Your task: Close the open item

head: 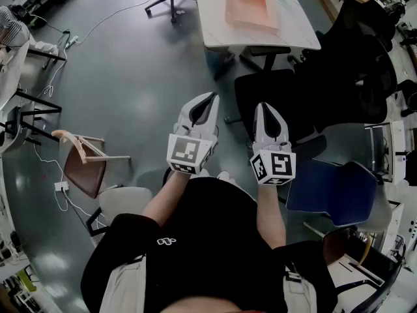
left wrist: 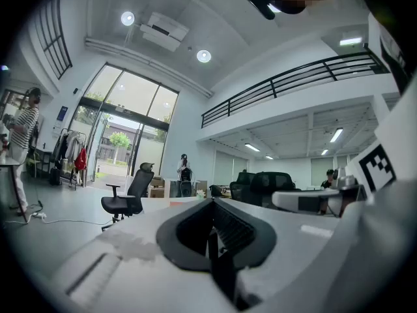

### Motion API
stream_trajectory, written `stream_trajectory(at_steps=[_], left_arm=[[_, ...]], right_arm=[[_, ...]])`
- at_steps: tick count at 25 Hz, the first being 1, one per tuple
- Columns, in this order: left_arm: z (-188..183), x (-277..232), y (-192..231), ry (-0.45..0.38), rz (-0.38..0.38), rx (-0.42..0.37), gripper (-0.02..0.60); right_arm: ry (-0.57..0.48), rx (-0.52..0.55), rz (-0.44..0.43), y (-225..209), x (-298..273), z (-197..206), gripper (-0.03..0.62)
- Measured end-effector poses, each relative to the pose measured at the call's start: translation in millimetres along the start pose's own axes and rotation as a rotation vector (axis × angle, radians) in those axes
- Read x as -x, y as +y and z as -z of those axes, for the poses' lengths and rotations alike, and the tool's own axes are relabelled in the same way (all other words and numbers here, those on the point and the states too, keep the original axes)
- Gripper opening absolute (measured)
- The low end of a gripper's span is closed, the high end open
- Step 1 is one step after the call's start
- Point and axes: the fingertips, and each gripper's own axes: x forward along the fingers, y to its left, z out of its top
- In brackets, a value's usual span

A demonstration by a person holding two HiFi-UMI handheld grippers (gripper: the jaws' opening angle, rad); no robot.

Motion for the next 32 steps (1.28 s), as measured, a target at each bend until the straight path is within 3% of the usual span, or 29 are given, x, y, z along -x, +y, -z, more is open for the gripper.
stream_trajectory(at_steps=[10, 22, 32], left_arm=[[4, 25, 29, 0.015, 0.012, 0.025, -0.01], [6, 58, 90, -0.005, -0.018, 0.094, -0.009], [-3, 35, 115, -0.005, -0.019, 0.053, -0.01]], right_arm=[[0.037, -0.008, 0.019, 27, -10, 9, -0.002], [0.041, 0.042, -0.025, 88, -32, 7, -0.002], [0.048, 0.039, 0.023, 61, -62, 8, -0.002]])
